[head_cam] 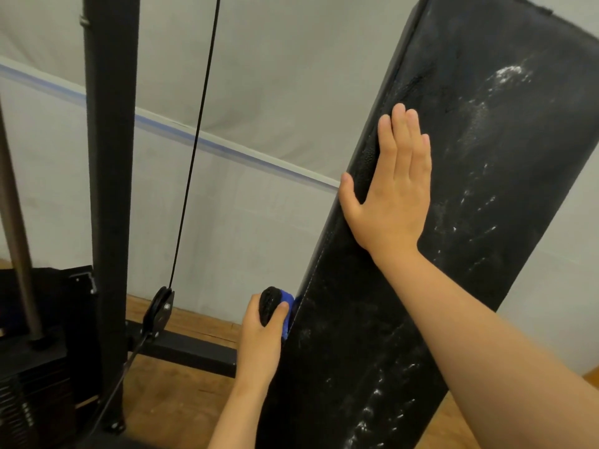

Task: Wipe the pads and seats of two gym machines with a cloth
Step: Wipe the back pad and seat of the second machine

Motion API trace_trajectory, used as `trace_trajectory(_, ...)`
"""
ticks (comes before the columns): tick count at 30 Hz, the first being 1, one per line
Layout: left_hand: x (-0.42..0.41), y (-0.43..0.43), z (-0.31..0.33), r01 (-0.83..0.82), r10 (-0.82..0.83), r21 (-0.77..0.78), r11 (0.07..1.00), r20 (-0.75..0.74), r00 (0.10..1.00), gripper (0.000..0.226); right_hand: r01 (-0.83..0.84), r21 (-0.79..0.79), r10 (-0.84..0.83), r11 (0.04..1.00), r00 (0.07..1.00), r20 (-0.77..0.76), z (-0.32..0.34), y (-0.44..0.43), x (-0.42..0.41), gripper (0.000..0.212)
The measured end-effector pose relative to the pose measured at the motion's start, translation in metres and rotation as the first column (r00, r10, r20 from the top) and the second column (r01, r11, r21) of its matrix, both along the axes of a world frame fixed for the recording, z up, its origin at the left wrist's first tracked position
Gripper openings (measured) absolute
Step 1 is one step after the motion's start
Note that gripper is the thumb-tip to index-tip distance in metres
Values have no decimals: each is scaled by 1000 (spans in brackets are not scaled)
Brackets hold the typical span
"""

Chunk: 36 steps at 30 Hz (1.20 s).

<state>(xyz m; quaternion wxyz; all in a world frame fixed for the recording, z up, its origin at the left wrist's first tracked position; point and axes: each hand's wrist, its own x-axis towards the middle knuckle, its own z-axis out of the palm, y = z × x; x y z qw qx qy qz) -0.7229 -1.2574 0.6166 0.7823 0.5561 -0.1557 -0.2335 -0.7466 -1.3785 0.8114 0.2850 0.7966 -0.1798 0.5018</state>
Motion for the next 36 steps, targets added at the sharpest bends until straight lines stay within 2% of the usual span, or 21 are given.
trace_trajectory(7, 1, -9, 13, -63, 65, -52, 997, 45, 997, 10, -17, -3, 17, 1000, 1000, 5, 2, 0, 2, 70)
trace_trajectory(11, -6, -5, -9, -69, 67, 35, 997, 50, 996, 11, -9, 2, 9, 1000, 1000, -7, 0, 0, 0, 70)
trace_trajectory(15, -10, 1, -48, -39, 43, 162, 986, -26, 999, 23, -23, -1, 23, 1000, 1000, -3, 0, -1, 1, 70)
trace_trajectory(17, -10, 6, -62, -6, 24, 195, 981, -86, 996, 21, -16, 7, 16, 1000, 1000, -6, 0, -1, 1, 70)
trace_trajectory(19, -11, 11, -68, 20, 7, 198, 980, -137, 991, 23, -3, 25, 3, 1000, 1000, -21, 1, 0, 1, 70)
trace_trajectory(23, -14, 15, -55, 21, 1, 164, 986, -133, 991, 25, 22, 104, -15, 994, 998, -67, 2, 11, -4, 70)
trace_trajectory(27, -9, 10, -19, -12, 16, 46, 999, -92, 996, 15, -77, 214, 116, 974, 978, -176, -43, 41, -32, 71)
trace_trajectory(30, -9, 8, -9, -12, 12, 12, 1000, -14, 1000, 17, -52, 246, 110, 968, 968, -224, -102, 52, -44, 71)
trace_trajectory(33, -11, 8, -17, -29, 29, 5, 1000, 12, 1000, 15, 0, 190, 46, 982, 970, -240, -133, 42, -37, 66)
trace_trajectory(36, -16, 14, -44, -24, 25, 52, 998, -24, 999, 14, 3, 121, 23, 993, 976, -218, -140, 34, -31, 65)
